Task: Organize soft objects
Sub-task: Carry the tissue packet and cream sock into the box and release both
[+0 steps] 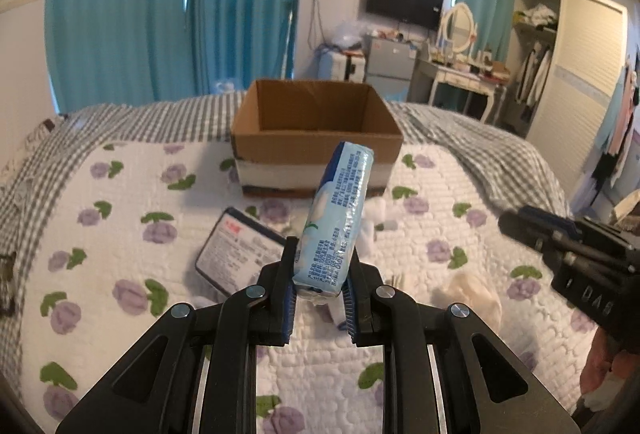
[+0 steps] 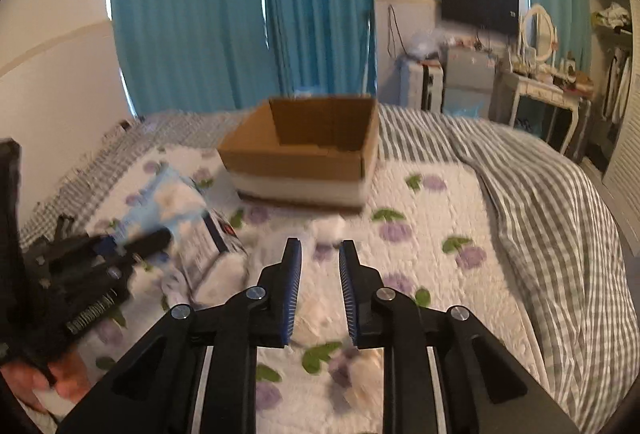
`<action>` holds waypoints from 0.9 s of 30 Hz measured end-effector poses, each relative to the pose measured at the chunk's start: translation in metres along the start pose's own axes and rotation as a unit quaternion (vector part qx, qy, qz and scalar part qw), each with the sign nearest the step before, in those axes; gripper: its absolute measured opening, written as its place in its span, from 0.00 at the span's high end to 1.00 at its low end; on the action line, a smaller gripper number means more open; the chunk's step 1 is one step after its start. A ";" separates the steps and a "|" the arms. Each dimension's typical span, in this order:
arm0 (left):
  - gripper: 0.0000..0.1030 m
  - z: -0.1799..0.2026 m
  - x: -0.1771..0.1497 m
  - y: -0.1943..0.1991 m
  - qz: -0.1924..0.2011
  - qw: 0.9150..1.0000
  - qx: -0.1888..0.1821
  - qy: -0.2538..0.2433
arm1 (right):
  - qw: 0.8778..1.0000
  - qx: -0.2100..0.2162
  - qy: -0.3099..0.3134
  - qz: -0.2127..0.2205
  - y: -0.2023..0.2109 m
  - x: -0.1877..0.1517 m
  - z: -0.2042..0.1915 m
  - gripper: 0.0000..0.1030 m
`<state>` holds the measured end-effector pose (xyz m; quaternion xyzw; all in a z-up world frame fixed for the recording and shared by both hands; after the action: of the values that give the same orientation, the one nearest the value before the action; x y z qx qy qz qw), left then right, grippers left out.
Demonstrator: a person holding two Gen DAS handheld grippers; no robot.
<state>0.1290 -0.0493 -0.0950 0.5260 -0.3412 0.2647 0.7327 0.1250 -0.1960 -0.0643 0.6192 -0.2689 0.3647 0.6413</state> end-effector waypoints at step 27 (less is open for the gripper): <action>0.81 0.006 0.073 -0.011 0.018 0.998 -0.048 -0.021 | 0.999 0.003 0.034 0.017 -0.014 0.062 -0.005 0.84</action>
<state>0.1817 -0.0568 -0.0438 0.4898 -0.3781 0.2496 0.7449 0.1719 -0.1821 -0.0240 0.6036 -0.2564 0.3976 0.6417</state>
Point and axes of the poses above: each gripper's, at about its wrist camera, not at the fingertips, and y roughly against the way its jaws point, z to its right, x to its top, the point moved 7 cm from there along -y, roughly the way its jaws point, and after that the axes turned 10 degrees about -x, right-handed, at the moved point
